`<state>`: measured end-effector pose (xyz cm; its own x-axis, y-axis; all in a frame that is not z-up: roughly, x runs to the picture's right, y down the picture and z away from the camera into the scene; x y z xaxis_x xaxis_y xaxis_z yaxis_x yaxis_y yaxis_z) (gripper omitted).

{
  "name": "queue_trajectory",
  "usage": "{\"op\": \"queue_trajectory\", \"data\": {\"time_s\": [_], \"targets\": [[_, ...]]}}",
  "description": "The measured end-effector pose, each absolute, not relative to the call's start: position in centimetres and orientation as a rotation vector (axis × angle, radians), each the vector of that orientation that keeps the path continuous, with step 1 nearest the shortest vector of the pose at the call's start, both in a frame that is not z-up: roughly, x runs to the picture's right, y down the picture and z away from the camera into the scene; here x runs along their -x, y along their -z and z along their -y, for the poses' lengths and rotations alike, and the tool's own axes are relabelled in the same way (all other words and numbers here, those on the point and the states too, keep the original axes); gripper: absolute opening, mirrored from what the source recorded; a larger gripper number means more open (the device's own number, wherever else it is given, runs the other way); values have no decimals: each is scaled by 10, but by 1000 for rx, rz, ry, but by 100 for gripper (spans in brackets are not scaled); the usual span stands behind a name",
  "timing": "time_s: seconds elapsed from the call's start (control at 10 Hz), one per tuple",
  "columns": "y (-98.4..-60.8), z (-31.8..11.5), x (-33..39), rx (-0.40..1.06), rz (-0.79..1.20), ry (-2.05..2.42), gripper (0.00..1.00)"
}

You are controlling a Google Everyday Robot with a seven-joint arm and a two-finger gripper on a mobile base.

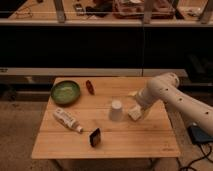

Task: Place the ceramic cup over the eraser

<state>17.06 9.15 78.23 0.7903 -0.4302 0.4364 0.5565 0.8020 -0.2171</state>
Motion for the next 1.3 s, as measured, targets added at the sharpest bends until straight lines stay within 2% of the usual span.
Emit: {"op": "queue_trajectory", "data": {"time_s": [0.5,0.9,1.3], "targets": [[-780,-89,-171,362,384,555,80],[-752,-60,-127,417,507,687,80],[-750,-58,-125,418,510,696,80]]}}
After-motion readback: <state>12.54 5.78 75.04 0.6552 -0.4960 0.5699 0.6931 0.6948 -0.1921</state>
